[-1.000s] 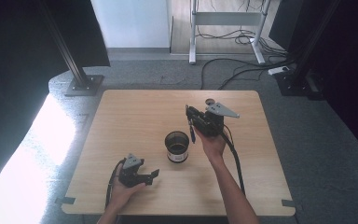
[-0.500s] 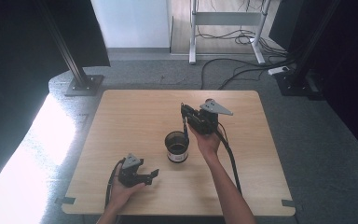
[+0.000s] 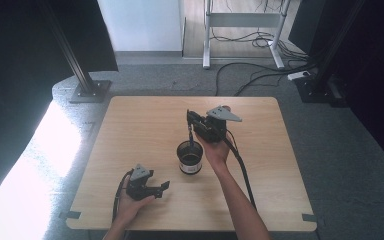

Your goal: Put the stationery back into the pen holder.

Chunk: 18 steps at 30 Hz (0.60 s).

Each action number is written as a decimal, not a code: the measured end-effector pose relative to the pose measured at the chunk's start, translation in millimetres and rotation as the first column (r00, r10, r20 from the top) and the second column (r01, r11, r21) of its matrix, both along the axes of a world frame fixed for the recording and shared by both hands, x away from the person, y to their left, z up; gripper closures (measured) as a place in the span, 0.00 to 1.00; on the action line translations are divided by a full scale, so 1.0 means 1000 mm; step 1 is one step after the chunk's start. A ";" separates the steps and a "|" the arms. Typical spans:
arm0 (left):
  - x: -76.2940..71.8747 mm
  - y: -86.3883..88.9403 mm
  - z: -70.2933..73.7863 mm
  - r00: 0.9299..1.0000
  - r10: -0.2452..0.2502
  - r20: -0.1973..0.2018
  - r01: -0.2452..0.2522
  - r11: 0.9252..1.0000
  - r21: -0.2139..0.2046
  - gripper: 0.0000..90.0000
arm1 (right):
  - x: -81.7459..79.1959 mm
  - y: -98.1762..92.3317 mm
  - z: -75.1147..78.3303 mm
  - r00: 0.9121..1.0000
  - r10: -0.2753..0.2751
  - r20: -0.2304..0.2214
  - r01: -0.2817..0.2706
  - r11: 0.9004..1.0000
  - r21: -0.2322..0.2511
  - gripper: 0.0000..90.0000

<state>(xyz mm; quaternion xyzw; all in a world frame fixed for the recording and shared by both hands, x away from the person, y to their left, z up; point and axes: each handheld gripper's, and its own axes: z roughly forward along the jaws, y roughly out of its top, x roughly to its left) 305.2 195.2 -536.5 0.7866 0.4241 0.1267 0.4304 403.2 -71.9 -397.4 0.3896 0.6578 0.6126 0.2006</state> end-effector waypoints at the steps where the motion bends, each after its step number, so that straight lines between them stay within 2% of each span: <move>1: 0.000 0.000 0.000 1.000 0.000 0.000 0.000 1.000 0.000 0.18 | 0.000 0.001 -0.001 1.000 0.004 -0.002 -0.004 1.000 -0.001 0.87; 9: 0.000 0.000 0.000 1.000 -0.001 -0.002 0.001 1.000 0.003 0.18 | -0.004 0.002 -0.008 1.000 0.017 -0.015 -0.017 1.000 -0.003 0.87; 18: 0.001 -0.002 -0.002 1.000 -0.003 -0.006 0.003 1.000 0.006 0.18 | -0.012 0.002 -0.026 0.999 0.025 -0.032 -0.026 0.999 -0.029 0.87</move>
